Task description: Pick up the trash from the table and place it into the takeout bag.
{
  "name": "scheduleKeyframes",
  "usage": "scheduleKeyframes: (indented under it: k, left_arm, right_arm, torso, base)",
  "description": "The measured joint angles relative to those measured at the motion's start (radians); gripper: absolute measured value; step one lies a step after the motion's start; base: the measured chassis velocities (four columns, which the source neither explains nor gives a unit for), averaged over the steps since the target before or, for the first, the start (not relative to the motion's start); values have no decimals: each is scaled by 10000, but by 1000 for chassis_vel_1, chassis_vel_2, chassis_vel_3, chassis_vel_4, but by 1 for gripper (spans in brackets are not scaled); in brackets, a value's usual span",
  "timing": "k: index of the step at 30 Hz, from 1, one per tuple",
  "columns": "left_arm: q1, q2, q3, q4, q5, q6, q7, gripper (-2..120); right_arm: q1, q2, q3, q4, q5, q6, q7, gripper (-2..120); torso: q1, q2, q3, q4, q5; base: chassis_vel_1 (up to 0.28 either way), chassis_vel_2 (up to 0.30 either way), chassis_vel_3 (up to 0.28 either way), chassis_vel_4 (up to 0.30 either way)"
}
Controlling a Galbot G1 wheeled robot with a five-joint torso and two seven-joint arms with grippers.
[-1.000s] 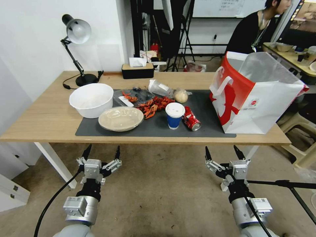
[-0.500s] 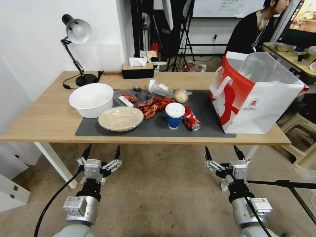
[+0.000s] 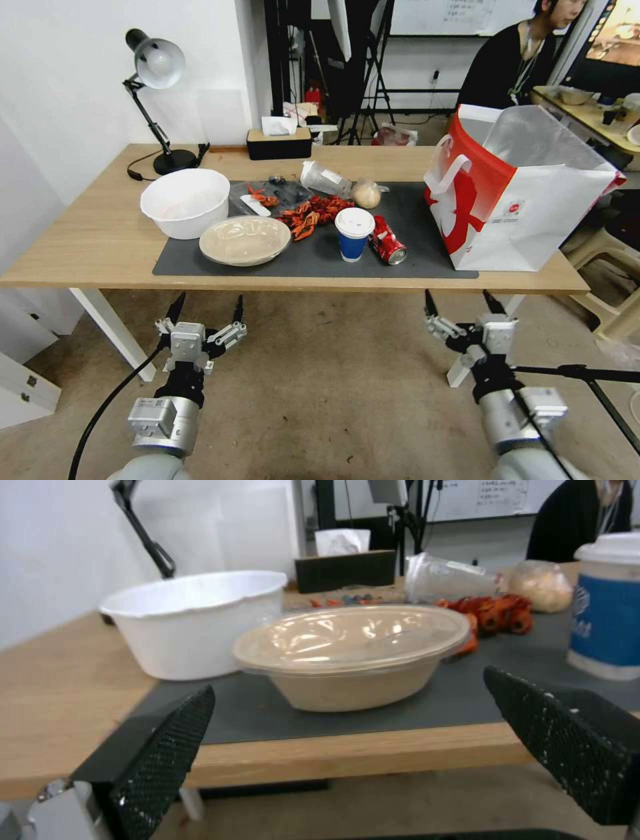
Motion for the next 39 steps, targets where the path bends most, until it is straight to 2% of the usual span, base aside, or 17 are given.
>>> scheduleKeyframes:
  k: [1,3,4,8,13,18,21,22,25,28,30,34,39]
  left_arm:
    - [0,0,0,0,0,0,0,100]
    - [-230,-7,83,-185,-413,632,21,100]
    - [-433,-11,154,-355,-781,1198,40,100]
    - [-783,6,215,-448,-1284,1676,79,100]
    - [-847,42,202,-360,-1341,1564,87,100]
    - [-885,75,173,-212,-1336,1312,112,100]
    - [-894,32,174,-136,-1310,1230,124,100]
    - [-894,32,174,-136,-1310,1230,124,100]
    - [-895,-44,180,-57,-1231,1151,140,100]
    - [-895,-75,180,-36,-1201,1137,145,100]
    - [-885,-178,177,11,-1101,1073,163,100]
    - [-822,-311,159,62,-973,986,173,100]
    - [-789,-416,130,107,-887,916,178,100]
  right_arm:
    - [0,0,0,0,0,0,0,100]
    - [158,-40,140,152,418,-329,74,100]
    - [226,-92,161,154,567,-377,100,100]
    - [322,-167,149,66,734,-287,106,100]
    - [438,-317,33,-131,1049,41,97,100]
    - [891,-841,-114,-572,1790,395,108,100]
    - [1389,-1465,-312,-1125,2458,598,198,100]
    - [1389,-1465,-312,-1125,2458,598,198,100]
    - [2114,-2273,-639,-1980,3396,749,279,100]
    - [2395,-2560,-791,-2333,3716,810,312,100]
    - [3086,-3115,-1166,-3095,4399,804,447,100]
    - [3967,-3482,-1666,-3854,4887,656,613,100]
    - [4653,-3566,-2118,-4334,5059,475,743,100]
  torso:
    - [0,0,0,0,0]
    - [1,0,0,2,-2]
    - [0,0,0,3,2]
    - [1,0,0,0,1]
    - [0,0,0,3,0]
    - [0,0,0,3,1]
    - [0,0,0,3,1]
    - [0,0,0,3,1]
    - [0,0,1,4,2]
    - [0,0,0,4,3]
    - [1,0,1,3,2]
    - [0,-1,1,3,1]
    - [1,-1,1,4,0]
  base:
    - [0,0,0,0]
    - [0,0,0,0]
    - [0,0,0,0]
    - [0,0,0,0]
    - [0,0,0,0]
    - [0,0,0,0]
    - [0,0,0,0]
    - [0,0,0,0]
    - [0,0,0,0]
    - [0,0,0,0]
    - [0,0,0,0]
    - [0,0,0,0]
    - [0,0,0,0]
